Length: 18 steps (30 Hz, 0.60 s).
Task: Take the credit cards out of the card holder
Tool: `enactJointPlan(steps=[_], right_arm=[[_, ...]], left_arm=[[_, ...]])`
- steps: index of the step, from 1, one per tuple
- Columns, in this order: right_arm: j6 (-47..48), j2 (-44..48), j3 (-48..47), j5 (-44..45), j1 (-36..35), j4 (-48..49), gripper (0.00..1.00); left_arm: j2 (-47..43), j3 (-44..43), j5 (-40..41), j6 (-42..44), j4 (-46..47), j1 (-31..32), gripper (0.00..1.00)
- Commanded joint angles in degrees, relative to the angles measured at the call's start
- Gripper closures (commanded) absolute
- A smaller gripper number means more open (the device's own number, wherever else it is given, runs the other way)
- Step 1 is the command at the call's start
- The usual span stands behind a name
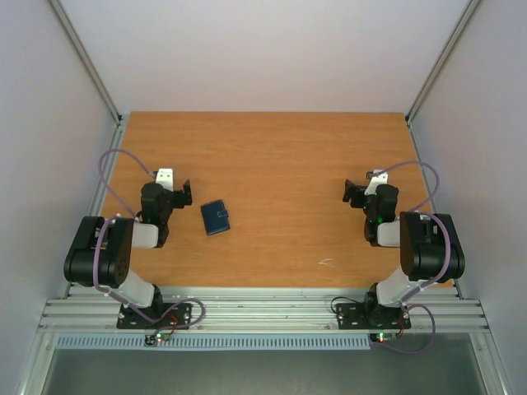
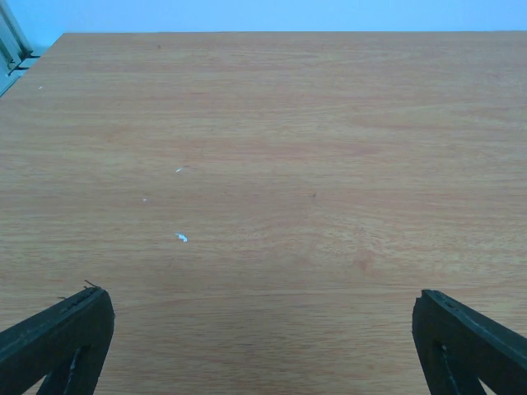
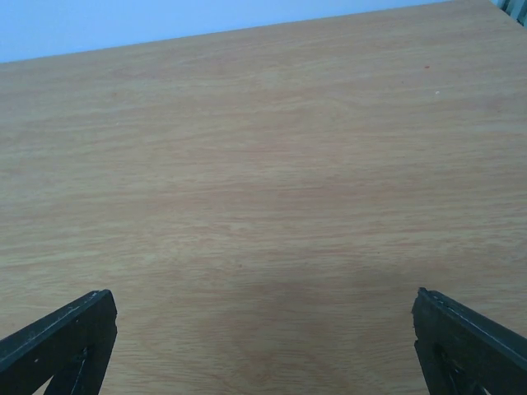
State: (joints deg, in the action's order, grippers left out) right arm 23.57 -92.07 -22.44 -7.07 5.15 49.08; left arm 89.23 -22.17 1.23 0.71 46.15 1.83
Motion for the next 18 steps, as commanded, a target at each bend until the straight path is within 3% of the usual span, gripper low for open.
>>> enactJointPlan(steps=[1, 5, 8, 13, 15, 18], right_arm=[[1.3, 1.1, -1.1, 0.7, -0.4, -0.5, 0.02], [1.3, 1.1, -1.1, 0.8, -0.4, -0.5, 0.02], [1.5, 0.9, -1.9, 1.1, -0.7, -1.8, 0.02], [1.6, 4.6, -1.8, 2.2, -1.2, -4.5, 0.01], [1.2, 9.9, -3.5, 3.5, -1.2, -11.8, 0.01], [-4.3, 19.3, -8.0, 1.7, -1.1, -23.6, 0.02]], left_arm=[[-0.2, -0.9, -0.2, 0.9, 4.2, -0.3, 0.01], [-0.3, -0.7, -0.6, 1.0, 4.7, -0.4, 0.01], [-2.9, 0.8, -7.5, 3.1, 5.4, -0.3, 0.01], [-9.0, 8.9, -13.1, 4.9, 15.9, -0.3, 0.01], [-14.8, 9.9, -15.8, 5.7, 12.5, -0.3, 0.01], [-29.1, 7.8, -19.6, 6.1, -0.6, -0.3, 0.01]])
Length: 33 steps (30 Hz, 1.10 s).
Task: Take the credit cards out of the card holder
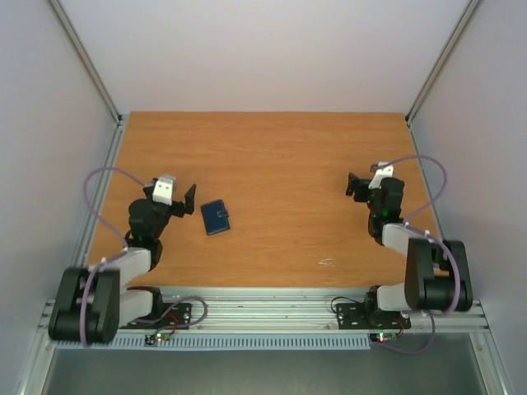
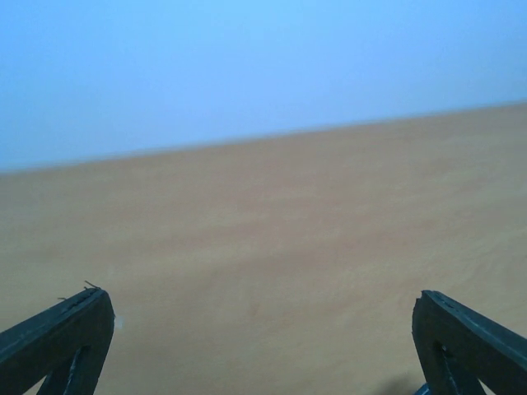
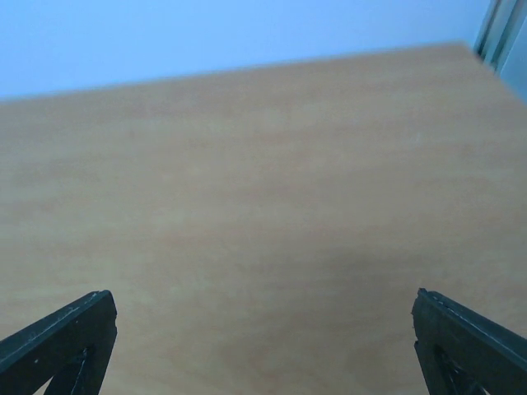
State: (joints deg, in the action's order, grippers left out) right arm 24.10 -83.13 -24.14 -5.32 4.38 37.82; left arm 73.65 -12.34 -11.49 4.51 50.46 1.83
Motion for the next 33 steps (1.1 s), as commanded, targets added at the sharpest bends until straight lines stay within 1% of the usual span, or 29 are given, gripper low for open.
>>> enactJointPlan(steps=[1, 2, 4, 5, 6, 7, 8, 9, 11, 12, 13, 15, 16, 18, 20, 23, 25, 29, 33], right_arm=[[-6.5, 11.8, -9.1, -4.7, -0.3, -17.2, 0.02], [-8.5, 11.9, -12.5, -10.4, -0.5, -22.3, 0.02], [-13.2, 8.5, -21.3, -19.9, -1.8, -33.4, 0.01], [-14.7, 5.7, -26.6, -23.4, -3.4, -42.0, 0.02], [-15.4, 2.6, -31.8, -26.8, -6.0, -48.4, 0.02], [-15.4, -0.5, -36.8, -27.8, -9.4, -53.8, 0.02], [-15.1, -3.5, -41.9, -27.8, -13.0, -59.3, 0.01], [-14.6, -6.5, -46.3, -27.0, -16.8, -64.0, 0.01], [-15.3, -12.0, -54.7, -27.1, -23.9, -71.2, 0.04], [-15.8, -15.3, -59.1, -28.3, -27.9, -73.7, 0.07], [-16.4, -17.6, -62.2, -28.6, -30.7, -76.3, 0.11], [-18.7, -21.5, -66.1, -27.4, -35.5, -79.9, 0.16], [-20.2, -23.3, -67.0, -27.3, -37.4, -80.4, 0.2], [-22.0, -26.9, -68.7, -29.0, -40.6, -81.4, 0.26], [-23.1, -30.6, -70.8, -29.6, -43.1, -83.7, 0.32], [-23.7, -35.4, -73.0, -30.7, -45.8, -85.6, 0.4], [-23.8, -38.7, -75.3, -31.3, -46.6, -87.6, 0.42], [-24.0, -44.4, -79.2, -33.3, -47.1, -88.5, 0.47], [-26.6, -49.4, -84.2, -33.8, -47.1, -89.8, 0.52]], left_arm=[[-17.5, -4.4, -8.2, 1.9, -12.3, -0.3, 0.01], [-21.1, -7.0, -10.3, 1.9, -20.3, -0.3, 0.01], [-25.5, -13.2, -17.2, 4.6, -36.7, -0.3, 0.01], [-26.8, -17.4, -21.2, 10.8, -46.5, -0.3, 0.0], [-27.4, -20.0, -24.1, 15.4, -55.0, -0.3, 0.0], [-27.9, -22.0, -25.4, 21.5, -62.4, -0.4, 0.01], [-28.3, -23.0, -25.3, 28.0, -67.8, -0.3, 0.01], [-28.5, -23.6, -24.7, 31.7, -72.9, -0.4, 0.01], [-28.6, -23.6, -22.7, 41.7, -78.1, -0.3, 0.01], [-28.2, -23.5, -21.9, 49.0, -79.6, -0.3, 0.01], [-27.4, -23.4, -21.1, 54.2, -80.6, -0.5, 0.01], [-24.3, -23.8, -20.3, 60.8, -81.5, -0.6, 0.01], [-22.5, -24.4, -20.6, 62.7, -83.0, -0.6, 0.01], [-19.5, -25.0, -21.2, 70.9, -85.9, -0.7, 0.01], [-17.3, -23.7, -20.9, 76.0, -85.2, -0.7, 0.01], [-13.7, -21.3, -19.6, 79.2, -79.2, -0.7, 0.04], [-11.1, -20.1, -19.7, 80.7, -75.8, -0.6, 0.07], [-6.6, -18.9, -21.6, 83.4, -71.0, -0.6, 0.12], [-2.6, -16.8, -21.7, 87.2, -64.2, -0.6, 0.15]])
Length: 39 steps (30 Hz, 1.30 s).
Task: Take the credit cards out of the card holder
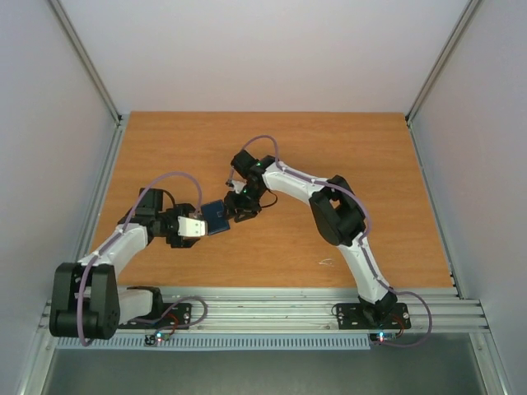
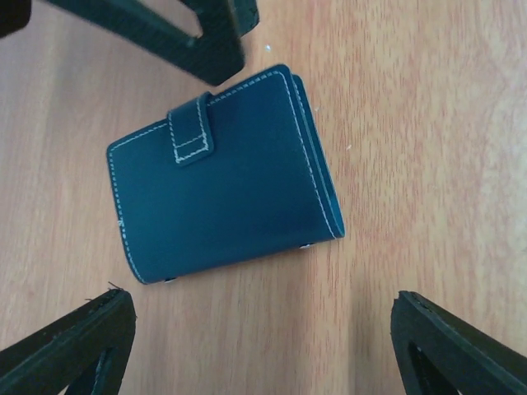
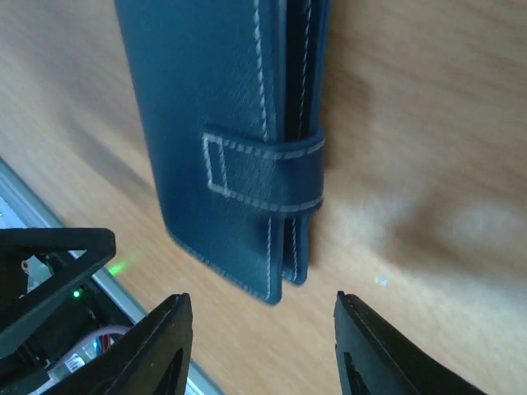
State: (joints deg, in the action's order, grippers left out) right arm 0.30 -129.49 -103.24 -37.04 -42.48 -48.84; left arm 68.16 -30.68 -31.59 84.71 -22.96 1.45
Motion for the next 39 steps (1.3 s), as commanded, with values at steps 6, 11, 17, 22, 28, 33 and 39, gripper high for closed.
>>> enactJointPlan(steps=[6, 11, 17, 22, 28, 33, 39], right_arm=[[-3.8, -8.8, -10.5, -1.3, -0.3, -6.4, 0.6], [-3.9, -10.4, -12.4, -3.1, -0.3, -7.3, 0.64], [-3.8, -10.8, -13.4, -6.5, -0.2, -7.0, 0.79], [-4.4, -11.0, -15.4, -11.5, -0.3, -6.4, 0.81], [-4.6, -10.8, -16.1, -11.6, -0.3, -7.4, 0.97], [-5.7, -8.3, -15.2, -13.4, 0.9, -7.4, 0.99], [-22.3, 3.9, -3.1, -21.4, 6.1, 11.4, 0.99]], left_arm=[[7.9, 1.8, -2.6, 9.2, 15.2, 0.1, 0.21], [11.5, 1.8, -1.6, 10.7, 17.9, 0.7, 0.24], [13.6, 2.4, -2.3, 10.5, 21.5, 3.1, 0.25], [14.2, 2.5, -2.0, 7.7, 24.9, 5.1, 0.26], [14.2, 1.9, -1.6, 2.5, 27.6, 6.4, 0.27], [11.8, 3.1, -2.2, -0.7, 29.3, 6.4, 0.22], [2.6, 8.9, -5.0, -8.0, 41.6, 6.1, 0.08]])
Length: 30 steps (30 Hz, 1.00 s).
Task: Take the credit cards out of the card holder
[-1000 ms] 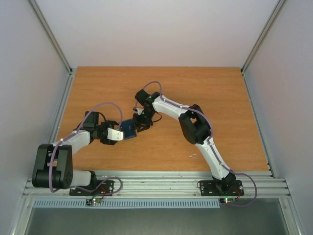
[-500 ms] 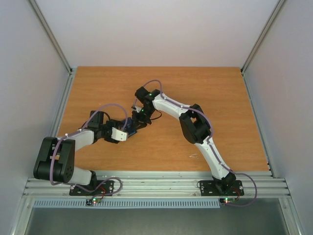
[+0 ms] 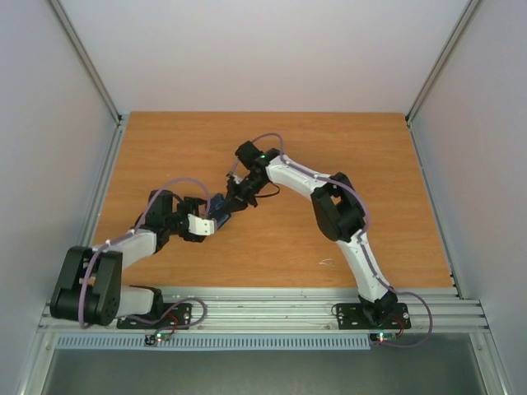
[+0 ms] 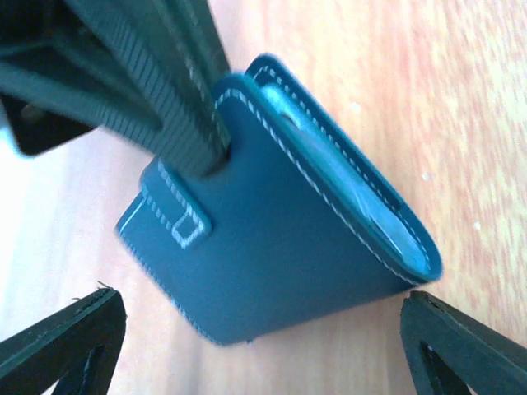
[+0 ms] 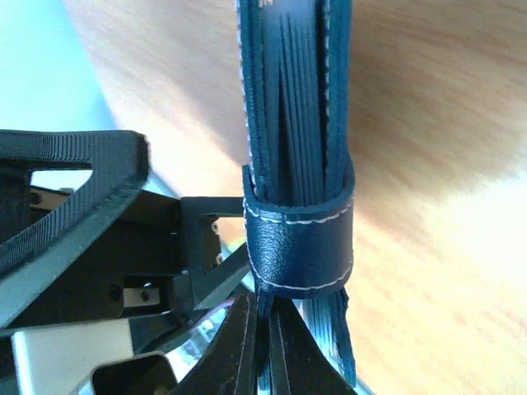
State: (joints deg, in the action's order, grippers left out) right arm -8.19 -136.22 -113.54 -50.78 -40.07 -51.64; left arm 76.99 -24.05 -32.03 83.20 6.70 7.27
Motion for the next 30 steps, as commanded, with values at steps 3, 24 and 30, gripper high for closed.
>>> enactJointPlan(steps=[3, 24, 30], right_arm=[[-29.8, 17.9, 20.3, -11.1, 6.5, 35.3, 0.99], [-45.4, 33.2, 29.8, -11.0, 8.4, 48.0, 0.99], [-41.9, 33.3, 28.5, -10.5, 8.3, 43.6, 0.99]], left_arm=[[-11.1, 3.1, -7.2, -9.4, 13.9, 0.3, 0.08], [-2.1, -7.0, -16.4, -18.6, 38.7, 2.3, 0.46], [-3.3, -6.8, -15.5, -23.7, 41.6, 3.1, 0.82]])
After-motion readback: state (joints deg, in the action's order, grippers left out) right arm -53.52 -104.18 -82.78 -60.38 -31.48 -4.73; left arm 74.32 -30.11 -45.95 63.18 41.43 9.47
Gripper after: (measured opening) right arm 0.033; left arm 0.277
